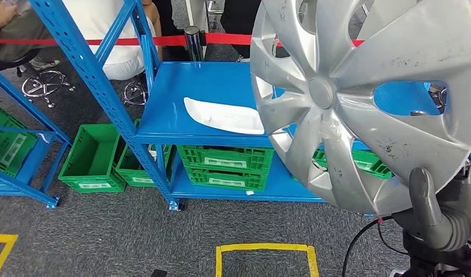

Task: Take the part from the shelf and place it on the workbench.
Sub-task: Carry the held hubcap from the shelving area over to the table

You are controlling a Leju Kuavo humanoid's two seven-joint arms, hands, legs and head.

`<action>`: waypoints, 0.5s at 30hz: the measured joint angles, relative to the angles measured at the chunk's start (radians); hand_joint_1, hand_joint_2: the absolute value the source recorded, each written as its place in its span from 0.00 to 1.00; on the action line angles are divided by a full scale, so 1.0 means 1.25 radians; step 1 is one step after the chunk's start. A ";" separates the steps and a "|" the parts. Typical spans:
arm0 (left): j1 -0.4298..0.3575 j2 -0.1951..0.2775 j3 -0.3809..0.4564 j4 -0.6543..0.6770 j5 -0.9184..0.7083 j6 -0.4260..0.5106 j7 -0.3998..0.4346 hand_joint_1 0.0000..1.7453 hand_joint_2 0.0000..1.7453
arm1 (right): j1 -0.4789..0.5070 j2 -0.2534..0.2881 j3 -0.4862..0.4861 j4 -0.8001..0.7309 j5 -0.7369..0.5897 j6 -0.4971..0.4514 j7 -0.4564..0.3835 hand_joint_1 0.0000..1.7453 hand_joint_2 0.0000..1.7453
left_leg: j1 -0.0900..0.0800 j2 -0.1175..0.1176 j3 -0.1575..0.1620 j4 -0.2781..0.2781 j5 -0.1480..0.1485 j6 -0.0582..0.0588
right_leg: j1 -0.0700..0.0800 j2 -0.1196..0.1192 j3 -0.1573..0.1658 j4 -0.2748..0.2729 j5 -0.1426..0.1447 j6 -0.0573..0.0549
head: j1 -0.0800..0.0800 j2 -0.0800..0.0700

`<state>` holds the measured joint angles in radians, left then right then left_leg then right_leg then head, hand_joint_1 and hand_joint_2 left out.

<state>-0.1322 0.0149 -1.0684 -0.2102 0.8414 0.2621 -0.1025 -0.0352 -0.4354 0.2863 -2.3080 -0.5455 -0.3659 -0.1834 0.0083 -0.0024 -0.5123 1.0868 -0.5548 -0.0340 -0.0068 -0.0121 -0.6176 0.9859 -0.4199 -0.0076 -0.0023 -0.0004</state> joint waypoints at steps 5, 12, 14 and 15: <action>-0.002 0.000 0.000 0.000 0.001 0.000 -0.001 0.00 1.00 | -0.003 0.001 -0.001 0.000 0.000 0.001 0.000 1.00 1.00 | -0.006 -0.004 0.045 -0.096 -0.002 0.030 | -0.003 0.001 -0.015 0.005 0.028 0.022 | -0.001 0.000; -0.001 -0.001 0.000 0.000 0.003 0.001 -0.004 0.00 1.00 | -0.005 0.002 0.001 0.003 -0.007 0.008 0.000 1.00 1.00 | -0.017 0.001 -0.030 -0.094 0.062 0.057 | -0.006 0.004 -0.054 0.248 -0.157 0.035 | 0.013 0.000; 0.000 0.000 0.000 0.000 0.004 0.001 -0.004 0.00 1.00 | -0.009 0.002 0.004 0.007 -0.012 0.010 -0.001 1.00 1.00 | -0.023 0.003 -0.048 -0.094 0.077 0.058 | -0.002 0.005 0.004 0.196 -0.122 0.023 | 0.014 0.000; 0.000 0.000 0.000 0.000 0.004 0.002 -0.004 0.00 1.00 | -0.013 0.003 0.006 0.009 -0.014 0.011 -0.002 1.00 1.00 | -0.026 0.004 -0.054 -0.094 0.083 0.058 | 0.003 0.006 0.047 0.136 -0.103 0.013 | 0.014 0.000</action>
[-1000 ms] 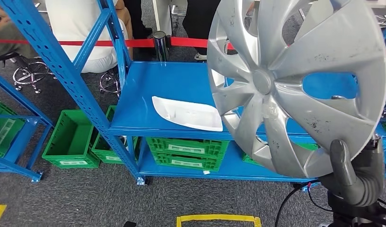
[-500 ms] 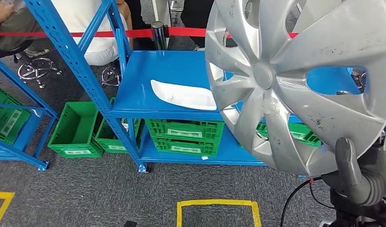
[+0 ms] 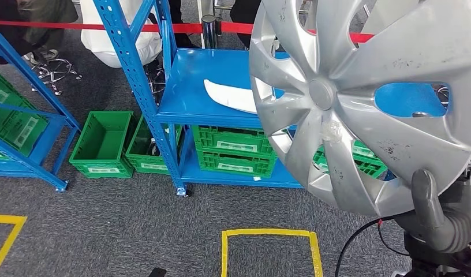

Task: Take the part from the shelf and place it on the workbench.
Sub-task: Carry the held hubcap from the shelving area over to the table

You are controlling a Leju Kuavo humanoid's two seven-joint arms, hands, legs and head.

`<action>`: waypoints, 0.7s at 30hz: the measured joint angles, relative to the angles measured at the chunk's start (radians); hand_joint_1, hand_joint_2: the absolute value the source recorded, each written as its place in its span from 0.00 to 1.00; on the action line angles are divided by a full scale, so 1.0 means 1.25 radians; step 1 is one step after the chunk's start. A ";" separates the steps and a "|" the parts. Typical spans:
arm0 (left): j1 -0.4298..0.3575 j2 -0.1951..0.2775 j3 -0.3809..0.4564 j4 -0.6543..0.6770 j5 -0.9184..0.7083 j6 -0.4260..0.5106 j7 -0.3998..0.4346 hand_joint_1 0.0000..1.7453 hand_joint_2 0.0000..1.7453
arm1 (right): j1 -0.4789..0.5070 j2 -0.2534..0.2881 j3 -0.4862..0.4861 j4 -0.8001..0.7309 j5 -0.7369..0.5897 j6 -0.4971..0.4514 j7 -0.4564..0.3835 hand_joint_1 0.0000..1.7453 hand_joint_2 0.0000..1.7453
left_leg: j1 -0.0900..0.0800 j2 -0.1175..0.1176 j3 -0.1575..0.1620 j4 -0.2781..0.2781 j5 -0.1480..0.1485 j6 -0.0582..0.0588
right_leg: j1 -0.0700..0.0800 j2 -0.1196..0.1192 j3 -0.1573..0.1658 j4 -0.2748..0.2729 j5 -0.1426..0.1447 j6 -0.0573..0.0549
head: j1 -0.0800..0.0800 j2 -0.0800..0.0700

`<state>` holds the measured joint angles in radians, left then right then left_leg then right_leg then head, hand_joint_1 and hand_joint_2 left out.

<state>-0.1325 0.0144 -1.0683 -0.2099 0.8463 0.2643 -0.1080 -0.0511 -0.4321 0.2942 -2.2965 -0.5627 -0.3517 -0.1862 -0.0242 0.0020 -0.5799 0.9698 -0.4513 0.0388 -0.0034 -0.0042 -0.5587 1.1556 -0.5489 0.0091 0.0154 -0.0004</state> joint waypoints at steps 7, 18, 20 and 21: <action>-0.001 0.001 0.000 -0.002 0.001 0.006 -0.001 0.00 1.00 | -0.020 0.001 0.009 0.006 -0.010 0.008 -0.014 1.00 1.00 | 0.001 0.007 -0.028 0.012 0.016 -0.025 | 0.013 0.001 0.089 -0.184 0.028 -0.030 | -0.001 0.000; -0.004 0.011 0.001 -0.003 0.001 0.013 -0.011 0.00 1.00 | -0.029 0.003 0.016 0.019 -0.019 0.016 -0.021 1.00 1.00 | 0.030 -0.001 0.050 0.050 -0.062 -0.065 | -0.002 -0.009 -0.020 -0.135 0.074 -0.010 | -0.018 0.000; -0.004 0.012 0.001 -0.004 0.001 0.013 -0.012 0.00 1.00 | -0.030 0.004 0.018 0.019 -0.019 0.017 -0.023 1.00 1.00 | 0.026 -0.001 0.064 0.022 -0.075 -0.051 | -0.002 -0.009 -0.027 -0.126 0.078 0.000 | -0.021 0.000; -0.004 0.013 0.001 -0.004 0.002 0.014 -0.013 0.00 1.00 | -0.030 0.004 0.019 0.019 -0.019 0.017 -0.024 1.00 1.00 | 0.026 -0.001 0.062 0.020 -0.075 -0.042 | -0.003 -0.009 -0.028 -0.125 0.081 0.005 | -0.021 0.000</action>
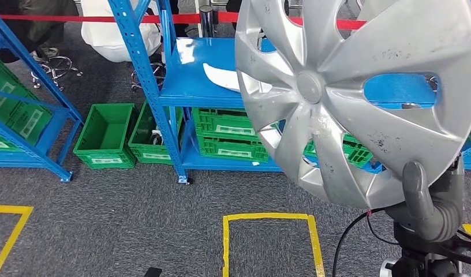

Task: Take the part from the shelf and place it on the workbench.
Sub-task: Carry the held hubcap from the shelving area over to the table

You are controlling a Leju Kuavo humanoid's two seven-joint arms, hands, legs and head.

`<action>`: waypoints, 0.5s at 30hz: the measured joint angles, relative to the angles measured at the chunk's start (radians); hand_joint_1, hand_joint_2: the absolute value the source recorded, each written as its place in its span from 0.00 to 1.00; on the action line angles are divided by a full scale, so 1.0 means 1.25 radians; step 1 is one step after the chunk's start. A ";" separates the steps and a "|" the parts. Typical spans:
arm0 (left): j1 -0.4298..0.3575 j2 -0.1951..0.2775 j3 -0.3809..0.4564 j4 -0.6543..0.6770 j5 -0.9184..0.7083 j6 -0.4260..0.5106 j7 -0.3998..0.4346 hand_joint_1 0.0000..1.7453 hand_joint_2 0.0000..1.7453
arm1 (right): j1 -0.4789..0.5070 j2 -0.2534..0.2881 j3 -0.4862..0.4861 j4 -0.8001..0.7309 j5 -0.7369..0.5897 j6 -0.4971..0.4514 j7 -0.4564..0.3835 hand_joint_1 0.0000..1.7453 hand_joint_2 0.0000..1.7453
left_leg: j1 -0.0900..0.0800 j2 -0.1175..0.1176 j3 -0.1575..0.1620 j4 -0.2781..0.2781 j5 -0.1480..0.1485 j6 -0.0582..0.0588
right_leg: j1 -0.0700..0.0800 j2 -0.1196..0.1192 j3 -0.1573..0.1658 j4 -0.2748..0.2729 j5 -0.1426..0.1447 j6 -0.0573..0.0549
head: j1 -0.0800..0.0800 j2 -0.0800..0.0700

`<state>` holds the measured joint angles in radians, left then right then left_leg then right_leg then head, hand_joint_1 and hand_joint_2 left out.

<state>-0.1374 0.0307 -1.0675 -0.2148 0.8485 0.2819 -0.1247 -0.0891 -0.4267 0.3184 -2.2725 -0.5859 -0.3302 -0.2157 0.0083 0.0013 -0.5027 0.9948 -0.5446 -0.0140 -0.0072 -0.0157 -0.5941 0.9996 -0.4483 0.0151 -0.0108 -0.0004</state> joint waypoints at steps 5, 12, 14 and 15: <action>0.001 0.005 0.000 0.000 0.006 0.011 -0.007 0.00 1.00 | 0.000 0.002 0.009 0.001 0.010 -0.002 -0.007 1.00 1.00 | 0.000 0.003 -0.011 -0.003 0.015 0.030 | -0.004 0.005 -0.058 0.151 -0.098 0.018 | 0.006 0.000; 0.005 0.008 0.001 0.000 0.010 0.011 -0.008 0.00 1.00 | 0.001 0.005 0.015 0.007 0.018 -0.004 -0.009 1.00 1.00 | -0.011 0.006 -0.015 -0.002 0.020 0.030 | 0.002 0.011 0.024 0.047 -0.040 -0.004 | 0.007 0.000; 0.004 0.010 0.001 0.000 0.011 0.010 -0.003 0.00 1.00 | 0.001 0.005 0.015 0.007 0.021 -0.006 -0.011 1.00 1.00 | -0.013 0.007 -0.022 0.000 0.020 0.026 | 0.006 0.014 0.040 0.004 -0.037 -0.012 | 0.008 0.000; 0.004 0.012 0.001 0.000 0.012 0.010 -0.001 0.00 1.00 | 0.002 0.005 0.017 0.007 0.023 -0.007 -0.012 1.00 1.00 | -0.014 0.008 -0.026 0.003 0.020 0.026 | 0.007 0.014 0.040 0.000 -0.037 -0.011 | 0.008 0.000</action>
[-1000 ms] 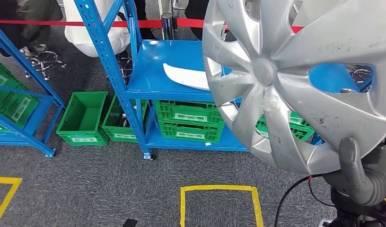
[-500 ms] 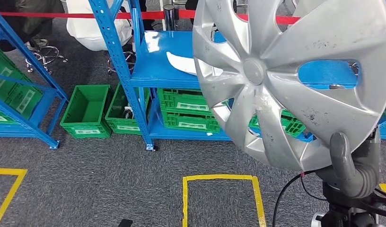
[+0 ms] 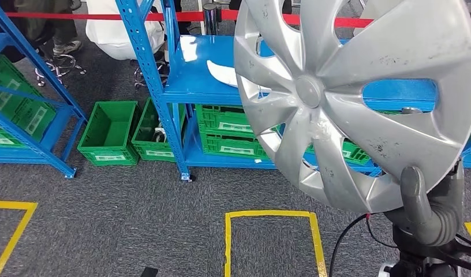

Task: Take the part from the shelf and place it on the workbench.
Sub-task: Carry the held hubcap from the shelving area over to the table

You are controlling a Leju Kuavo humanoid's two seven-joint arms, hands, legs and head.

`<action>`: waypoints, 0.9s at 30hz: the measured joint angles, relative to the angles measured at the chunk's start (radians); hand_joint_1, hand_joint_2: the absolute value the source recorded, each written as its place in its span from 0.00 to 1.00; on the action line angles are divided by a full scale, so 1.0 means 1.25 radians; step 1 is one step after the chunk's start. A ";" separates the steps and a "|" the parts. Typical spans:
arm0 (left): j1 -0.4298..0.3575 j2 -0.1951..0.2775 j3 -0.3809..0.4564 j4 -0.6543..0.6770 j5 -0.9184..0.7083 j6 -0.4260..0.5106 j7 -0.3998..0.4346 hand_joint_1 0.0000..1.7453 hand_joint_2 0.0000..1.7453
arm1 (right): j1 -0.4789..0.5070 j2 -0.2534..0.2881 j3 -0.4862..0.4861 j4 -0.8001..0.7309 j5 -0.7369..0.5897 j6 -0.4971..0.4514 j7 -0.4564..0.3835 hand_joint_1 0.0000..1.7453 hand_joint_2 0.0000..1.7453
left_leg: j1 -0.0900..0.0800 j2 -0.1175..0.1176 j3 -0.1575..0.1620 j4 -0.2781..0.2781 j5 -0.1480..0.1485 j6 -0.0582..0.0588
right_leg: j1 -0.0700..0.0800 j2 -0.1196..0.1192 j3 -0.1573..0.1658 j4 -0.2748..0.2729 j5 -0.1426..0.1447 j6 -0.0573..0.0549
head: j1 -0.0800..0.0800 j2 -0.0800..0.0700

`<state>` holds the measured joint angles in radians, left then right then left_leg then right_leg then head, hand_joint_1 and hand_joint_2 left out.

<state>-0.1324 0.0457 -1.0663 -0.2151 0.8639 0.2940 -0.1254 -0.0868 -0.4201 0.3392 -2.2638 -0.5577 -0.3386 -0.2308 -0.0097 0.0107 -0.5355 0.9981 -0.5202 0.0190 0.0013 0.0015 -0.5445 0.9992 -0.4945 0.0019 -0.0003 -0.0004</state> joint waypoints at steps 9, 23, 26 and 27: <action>0.001 0.011 0.000 0.000 0.003 -0.001 0.005 0.00 1.00 | 0.003 0.003 0.009 0.000 0.001 -0.003 -0.005 1.00 1.00 | 0.001 -0.003 0.002 -0.005 0.002 0.000 | 0.001 -0.002 -0.001 -0.002 -0.006 0.001 | -0.006 0.000; 0.003 0.000 0.000 -0.001 0.003 -0.015 0.012 0.00 1.00 | 0.005 0.002 0.008 0.006 -0.005 -0.002 -0.008 1.00 1.00 | 0.018 -0.008 0.025 -0.043 0.021 0.001 | -0.021 -0.001 -0.099 0.194 -0.080 0.040 | -0.003 0.000; 0.003 -0.002 0.000 -0.001 0.003 -0.015 0.012 0.00 1.00 | 0.005 0.002 0.008 0.010 -0.005 -0.001 -0.008 1.00 1.00 | 0.027 -0.012 0.023 -0.023 0.007 -0.019 | -0.031 -0.001 -0.045 0.067 0.002 0.055 | 0.000 0.000; 0.003 -0.002 0.000 -0.001 0.003 -0.015 0.012 0.00 1.00 | 0.004 0.002 0.008 0.010 -0.005 0.000 -0.008 1.00 1.00 | 0.028 -0.013 0.019 -0.012 0.003 -0.026 | -0.032 0.000 -0.031 0.034 0.013 0.054 | 0.003 0.000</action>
<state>-0.1286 0.0430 -1.0660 -0.2163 0.8671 0.2753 -0.1105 -0.0820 -0.4180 0.3495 -2.2508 -0.5640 -0.3391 -0.2411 0.0247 -0.0054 -0.5123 0.9827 -0.5169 -0.0140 -0.0384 0.0014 -0.5835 1.0423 -0.4782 0.0691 0.0034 -0.0004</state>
